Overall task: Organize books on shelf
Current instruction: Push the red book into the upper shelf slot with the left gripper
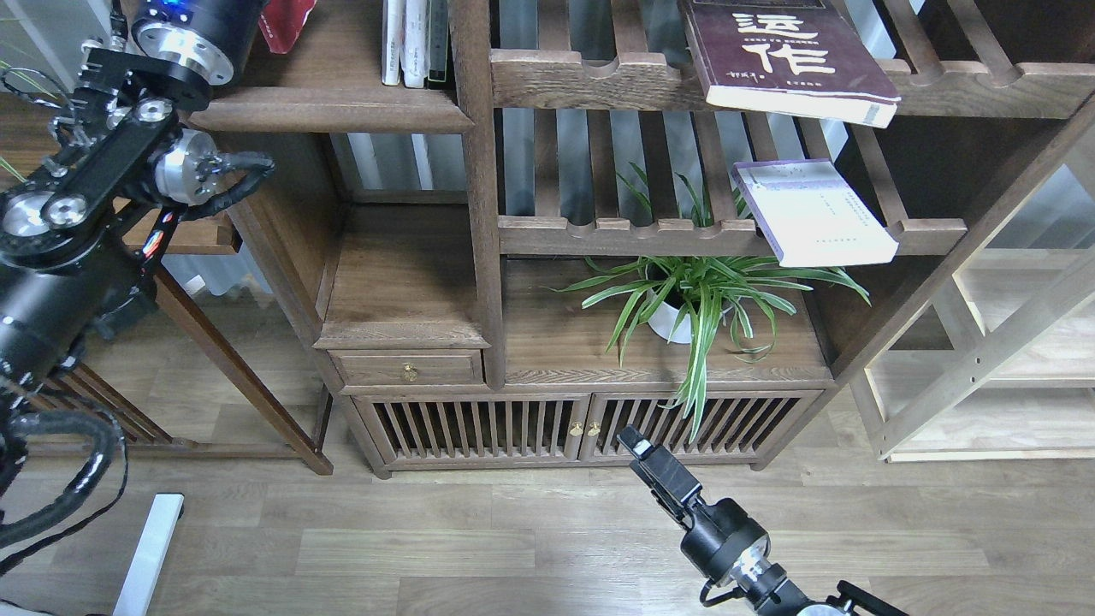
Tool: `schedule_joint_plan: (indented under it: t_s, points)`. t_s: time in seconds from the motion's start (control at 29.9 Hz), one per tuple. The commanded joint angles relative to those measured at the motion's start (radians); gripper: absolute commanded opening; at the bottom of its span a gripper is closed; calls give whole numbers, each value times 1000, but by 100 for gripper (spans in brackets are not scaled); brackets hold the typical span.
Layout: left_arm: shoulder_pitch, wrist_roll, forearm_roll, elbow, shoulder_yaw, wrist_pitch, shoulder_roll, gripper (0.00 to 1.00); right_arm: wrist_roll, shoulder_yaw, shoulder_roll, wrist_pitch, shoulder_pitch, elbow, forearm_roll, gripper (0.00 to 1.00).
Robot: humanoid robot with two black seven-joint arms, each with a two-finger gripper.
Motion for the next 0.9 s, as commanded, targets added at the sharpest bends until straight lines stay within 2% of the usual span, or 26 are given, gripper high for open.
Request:
schedule_joint_plan:
  t_s: [0.0, 0.13, 0.37, 0.87]
  points:
    - [-43, -35, -87, 67, 85, 0, -8, 0, -1, 0, 0, 0, -1, 10, -3, 99]
    - [-74, -69, -165, 102, 174, 0, -15, 0, -1, -1, 0, 0, -1, 18, -13, 99]
    - [-94, -69, -182, 154, 207, -1, -15, 0, -1, 0, 0, 0, -10, 30, -23, 99]
    - [-146, -86, -182, 286, 248, -77, -73, 0, -1, 0, -9, 0, -33, 35, -28, 99]
